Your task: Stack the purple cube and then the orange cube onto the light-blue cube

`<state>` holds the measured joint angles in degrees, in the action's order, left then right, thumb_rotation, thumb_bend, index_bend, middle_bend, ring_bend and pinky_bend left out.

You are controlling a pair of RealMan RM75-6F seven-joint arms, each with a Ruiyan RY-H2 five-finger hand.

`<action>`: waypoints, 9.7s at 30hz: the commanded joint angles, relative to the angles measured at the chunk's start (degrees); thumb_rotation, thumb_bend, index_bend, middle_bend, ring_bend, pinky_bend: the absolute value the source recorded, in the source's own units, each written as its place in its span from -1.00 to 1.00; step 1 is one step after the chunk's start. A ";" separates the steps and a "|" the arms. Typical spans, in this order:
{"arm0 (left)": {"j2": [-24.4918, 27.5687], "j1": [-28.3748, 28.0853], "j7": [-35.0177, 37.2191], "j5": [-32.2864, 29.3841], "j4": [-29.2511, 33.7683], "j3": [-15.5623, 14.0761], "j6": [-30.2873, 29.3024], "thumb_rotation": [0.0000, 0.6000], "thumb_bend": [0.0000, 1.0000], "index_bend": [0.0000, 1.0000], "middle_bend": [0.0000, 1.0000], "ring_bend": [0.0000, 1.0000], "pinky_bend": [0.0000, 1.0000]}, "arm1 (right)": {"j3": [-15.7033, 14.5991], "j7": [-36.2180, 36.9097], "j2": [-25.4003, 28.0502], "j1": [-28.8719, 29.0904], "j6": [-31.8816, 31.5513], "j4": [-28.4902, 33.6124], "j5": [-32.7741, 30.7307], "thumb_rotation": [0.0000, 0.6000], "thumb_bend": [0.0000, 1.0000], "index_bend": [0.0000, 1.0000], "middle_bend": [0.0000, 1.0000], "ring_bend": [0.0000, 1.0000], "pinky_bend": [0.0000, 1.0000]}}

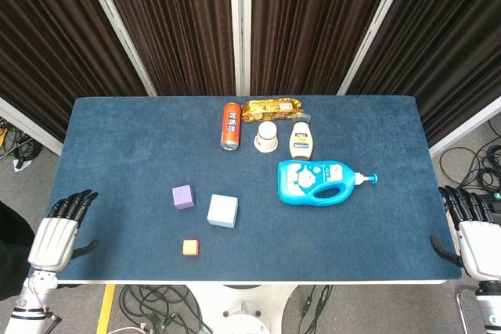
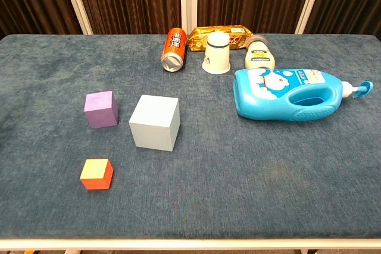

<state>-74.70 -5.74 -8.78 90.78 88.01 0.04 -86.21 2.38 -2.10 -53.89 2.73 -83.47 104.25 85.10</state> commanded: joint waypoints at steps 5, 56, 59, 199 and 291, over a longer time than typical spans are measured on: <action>0.02 0.05 -0.02 -0.06 0.18 -0.08 0.01 1.00 -0.81 -0.63 -0.54 -0.66 -0.57 | -0.03 -0.14 -0.02 0.04 0.15 -0.01 -0.05 1.00 -0.54 -0.92 -0.86 -1.00 -1.00; -12.88 -22.30 -17.05 -25.07 4.15 8.93 27.88 1.00 -0.79 -0.63 -0.47 -0.66 -0.57 | 0.52 -0.01 0.23 0.57 1.31 0.13 -1.98 1.00 -0.53 -0.92 -0.85 -1.00 -1.00; -14.64 -23.45 -16.10 -25.67 1.71 9.28 28.63 1.00 -0.77 -0.63 -0.43 -0.66 -0.57 | 0.51 0.47 0.40 0.57 1.34 0.02 -1.90 1.00 -0.54 -0.92 -0.84 -1.00 -1.00; -16.00 -37.53 -9.86 -14.00 3.47 6.90 28.83 1.00 -0.39 -0.26 0.17 -0.31 -0.35 | 1.76 3.69 0.36 0.15 -0.32 -1.71 -2.08 1.00 -0.54 -0.92 -0.83 -1.00 -1.00; -19.16 -14.57 -3.08 -16.93 6.57 -2.46 18.28 1.00 -0.62 -0.50 0.03 -0.38 -0.43 | 1.69 4.00 0.89 1.14 2.13 -1.49 -3.56 1.00 -0.54 -0.92 -0.83 -1.00 -1.00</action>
<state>-93.68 -20.39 -11.71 73.83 94.77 -2.44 -67.97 4.06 1.89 -53.01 3.86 -81.34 102.77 81.54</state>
